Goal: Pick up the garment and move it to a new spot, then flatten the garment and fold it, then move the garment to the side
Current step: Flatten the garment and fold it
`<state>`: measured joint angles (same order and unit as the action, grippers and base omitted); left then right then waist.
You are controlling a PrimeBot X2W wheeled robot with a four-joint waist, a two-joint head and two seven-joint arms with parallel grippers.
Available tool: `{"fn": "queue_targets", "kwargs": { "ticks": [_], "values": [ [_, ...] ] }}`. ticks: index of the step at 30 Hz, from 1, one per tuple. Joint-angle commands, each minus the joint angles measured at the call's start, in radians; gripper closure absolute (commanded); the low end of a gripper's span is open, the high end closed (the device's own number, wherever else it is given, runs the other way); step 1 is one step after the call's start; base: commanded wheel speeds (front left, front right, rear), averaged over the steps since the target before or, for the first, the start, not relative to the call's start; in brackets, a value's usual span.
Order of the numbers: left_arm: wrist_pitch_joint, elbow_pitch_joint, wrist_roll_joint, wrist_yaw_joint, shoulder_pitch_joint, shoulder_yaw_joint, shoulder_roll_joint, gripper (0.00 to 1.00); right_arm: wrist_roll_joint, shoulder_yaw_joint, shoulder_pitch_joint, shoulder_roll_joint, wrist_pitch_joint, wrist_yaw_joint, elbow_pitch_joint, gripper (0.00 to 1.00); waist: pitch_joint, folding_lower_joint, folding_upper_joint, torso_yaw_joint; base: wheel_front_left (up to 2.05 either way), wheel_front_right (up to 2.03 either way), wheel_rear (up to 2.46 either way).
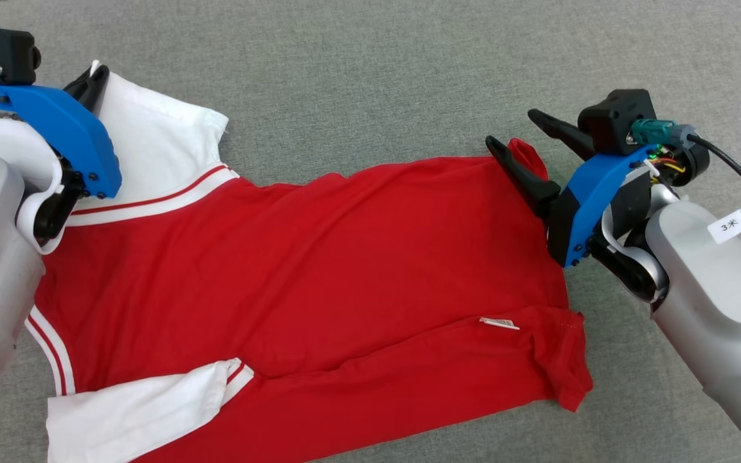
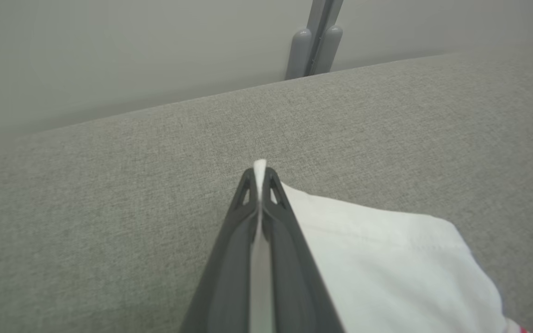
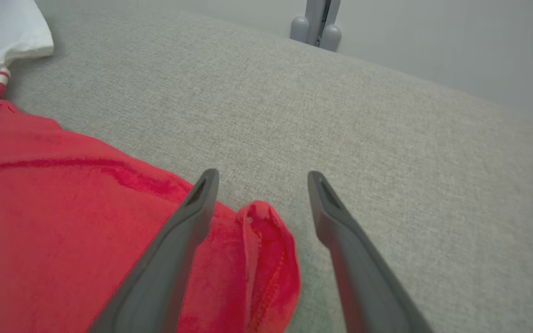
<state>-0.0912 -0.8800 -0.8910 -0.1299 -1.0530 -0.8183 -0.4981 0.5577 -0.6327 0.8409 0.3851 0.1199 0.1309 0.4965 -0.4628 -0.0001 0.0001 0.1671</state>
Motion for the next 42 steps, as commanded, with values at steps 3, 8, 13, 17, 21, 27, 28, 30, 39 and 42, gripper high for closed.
{"fn": "queue_targets", "kwargs": {
  "ticks": [3, 8, 13, 17, 21, 27, 28, 30, 39, 42],
  "values": [
    [0.019, 0.002, -0.012, 0.000, -0.029, -0.020, 0.003, 1.00, 0.014, -0.009, -0.016, 0.015, 0.022, 0.000, 0.010, 0.00, -0.003, 0.0001, -0.0001, -0.011, 0.00, 0.00, 0.00],
    [0.044, 0.002, -0.029, 0.000, -0.046, -0.049, 0.009, 1.00, 0.030, -0.024, -0.029, 0.023, 0.056, 0.000, 0.030, 0.00, -0.008, 0.0001, -0.0001, -0.025, 0.00, 0.00, 0.00],
    [0.072, -0.007, -0.045, 0.000, -0.056, -0.070, 0.010, 1.00, 0.039, -0.015, -0.019, 0.016, 0.053, 0.000, 0.072, 0.72, -0.011, 0.0001, -0.0001, -0.037, 0.00, 0.00, 0.00],
    [0.105, -0.006, -0.060, 0.000, -0.062, -0.085, 0.013, 1.00, 0.034, 0.020, 0.000, 0.009, 0.011, 0.000, 0.124, 1.00, -0.005, 0.0001, -0.0001, -0.052, 0.00, 0.00, 0.00],
    [0.149, 0.000, -0.074, 0.000, -0.046, -0.098, 0.016, 1.00, 0.041, 0.052, 0.001, -0.004, -0.060, 0.000, 0.176, 1.00, 0.019, 0.0001, -0.0001, -0.068, 0.00, 0.00, 0.00],
    [0.233, 0.036, -0.101, 0.000, 0.000, -0.118, 0.017, 1.00, 0.054, 0.062, -0.032, -0.027, -0.177, 0.000, 0.231, 1.00, 0.080, 0.0001, -0.0001, -0.090, 0.00, 0.00, 0.00],
    [0.248, 0.049, -0.105, 0.000, 0.010, -0.120, 0.015, 1.00, 0.057, 0.060, -0.037, -0.029, -0.191, 0.000, 0.239, 1.00, 0.091, 0.0001, -0.0001, -0.094, 0.00, 0.00, 0.00],
    [0.276, 0.076, -0.114, 0.000, 0.033, -0.124, 0.008, 1.00, 0.067, 0.057, -0.050, -0.034, -0.220, 0.000, 0.250, 1.00, 0.115, 0.0001, -0.0001, -0.101, 0.00, 0.00, 0.00],
    [0.342, 0.265, -0.111, 0.023, 0.205, -0.137, -0.038, 1.00, 0.088, 0.020, -0.125, -0.016, -0.308, 0.000, 0.280, 1.00, 0.201, 0.0001, -0.0001, -0.141, 0.00, 0.00, 0.00],
    [0.348, 0.316, -0.104, 0.042, 0.254, -0.137, -0.056, 1.00, 0.093, 0.006, -0.147, -0.010, -0.323, 0.000, 0.278, 1.00, 0.215, 0.0001, -0.0001, -0.150, 0.00, 0.00, 0.00]
  ]
}}
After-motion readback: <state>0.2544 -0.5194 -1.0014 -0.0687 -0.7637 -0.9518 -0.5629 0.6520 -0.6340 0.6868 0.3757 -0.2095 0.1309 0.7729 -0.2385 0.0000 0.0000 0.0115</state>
